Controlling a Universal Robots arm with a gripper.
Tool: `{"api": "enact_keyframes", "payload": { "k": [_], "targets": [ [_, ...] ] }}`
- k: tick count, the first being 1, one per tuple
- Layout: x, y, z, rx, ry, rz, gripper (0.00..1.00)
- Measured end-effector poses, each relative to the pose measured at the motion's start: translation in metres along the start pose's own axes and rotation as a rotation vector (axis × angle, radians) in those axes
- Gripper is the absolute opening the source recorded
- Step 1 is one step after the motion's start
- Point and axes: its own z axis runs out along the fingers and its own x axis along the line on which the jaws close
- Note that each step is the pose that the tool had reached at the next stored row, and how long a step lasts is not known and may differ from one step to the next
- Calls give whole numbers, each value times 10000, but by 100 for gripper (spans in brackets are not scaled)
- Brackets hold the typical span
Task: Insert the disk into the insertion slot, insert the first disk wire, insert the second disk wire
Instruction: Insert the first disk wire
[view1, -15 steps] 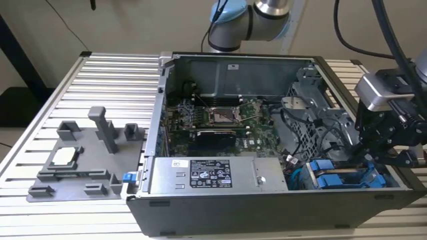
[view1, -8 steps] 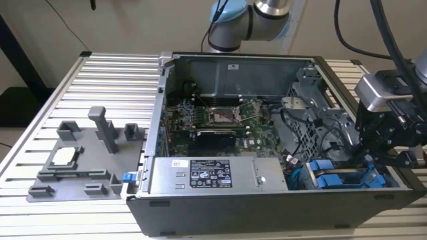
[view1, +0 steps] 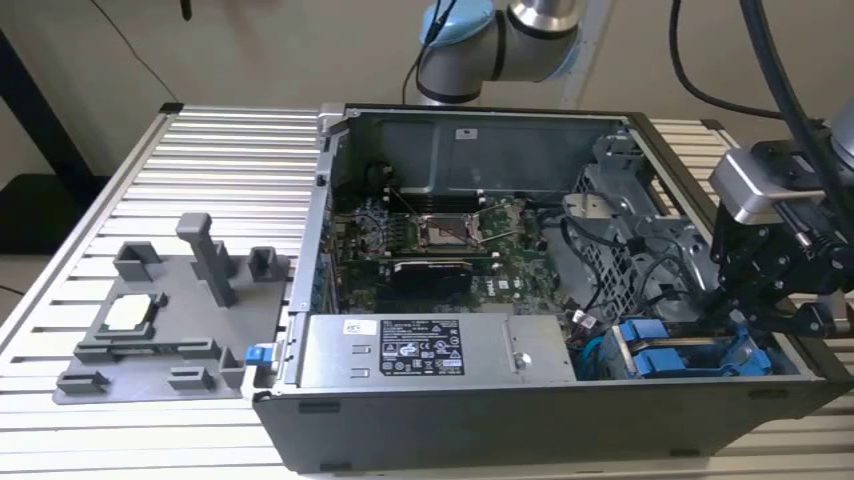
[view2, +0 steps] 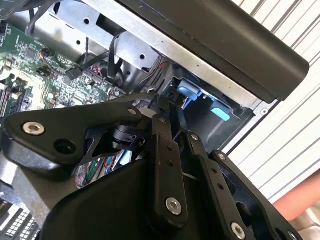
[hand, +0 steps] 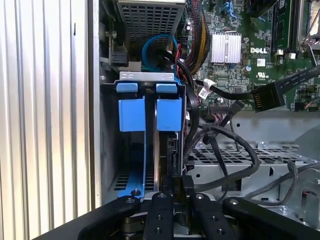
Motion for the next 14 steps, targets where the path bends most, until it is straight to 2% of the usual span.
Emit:
{"api": "enact_keyframes", "payload": {
  "k": [4, 7, 14],
  "targets": [
    [0, 0, 0, 2, 1, -3, 19],
    [3, -1, 2, 9, -39, -54, 19],
    [10, 1, 2, 29, -72, -180, 19]
  ]
}}
